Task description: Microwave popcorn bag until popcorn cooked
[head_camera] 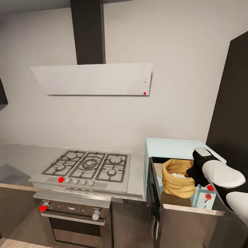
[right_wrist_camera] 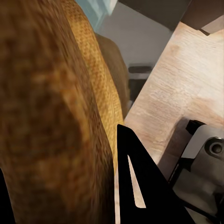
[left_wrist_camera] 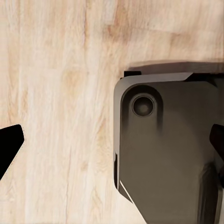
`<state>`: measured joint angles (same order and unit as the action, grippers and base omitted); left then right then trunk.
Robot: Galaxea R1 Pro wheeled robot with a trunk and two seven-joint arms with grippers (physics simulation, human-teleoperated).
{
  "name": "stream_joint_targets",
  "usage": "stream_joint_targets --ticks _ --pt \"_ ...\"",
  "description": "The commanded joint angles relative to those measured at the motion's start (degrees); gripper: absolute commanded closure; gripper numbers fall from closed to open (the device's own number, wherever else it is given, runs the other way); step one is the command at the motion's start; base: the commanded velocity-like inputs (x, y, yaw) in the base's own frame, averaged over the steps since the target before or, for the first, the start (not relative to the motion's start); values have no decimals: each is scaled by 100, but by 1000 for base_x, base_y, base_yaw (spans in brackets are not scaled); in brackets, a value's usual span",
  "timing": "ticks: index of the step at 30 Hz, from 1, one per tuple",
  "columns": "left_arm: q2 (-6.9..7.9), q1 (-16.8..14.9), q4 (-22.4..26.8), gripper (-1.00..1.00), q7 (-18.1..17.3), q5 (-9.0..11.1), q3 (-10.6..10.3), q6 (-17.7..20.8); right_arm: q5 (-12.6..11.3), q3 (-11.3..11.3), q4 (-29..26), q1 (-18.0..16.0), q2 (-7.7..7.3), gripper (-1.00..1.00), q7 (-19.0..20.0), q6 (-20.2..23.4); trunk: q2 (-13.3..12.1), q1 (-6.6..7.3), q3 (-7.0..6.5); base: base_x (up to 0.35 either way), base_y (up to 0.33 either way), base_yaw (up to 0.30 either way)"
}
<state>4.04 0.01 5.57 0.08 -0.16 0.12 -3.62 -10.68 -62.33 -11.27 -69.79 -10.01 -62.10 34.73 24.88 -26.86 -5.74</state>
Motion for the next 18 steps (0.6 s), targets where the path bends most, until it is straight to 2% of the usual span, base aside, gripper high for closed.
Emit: stream_joint_targets --ticks 1,6,9,18 --pt "0 -2 -3 -100 1 -2 0 -16 -57 37 -7 1 0 100 -31 43 4 -2 2 0 39 0" --pt "3 -4 -1 -100 1 -2 -3 -16 -57 37 -7 1 0 100 -31 43 4 -2 2 13 10 0" --pt "7 -2 -2 -100 1 -2 -3 -16 -57 37 -7 1 0 100 -30 43 4 -2 2 182 27 0" --pt "8 -3 0 -100 1 -2 2 -16 -57 37 -7 1 0 100 -37 43 4 -2 2 63 14 0"
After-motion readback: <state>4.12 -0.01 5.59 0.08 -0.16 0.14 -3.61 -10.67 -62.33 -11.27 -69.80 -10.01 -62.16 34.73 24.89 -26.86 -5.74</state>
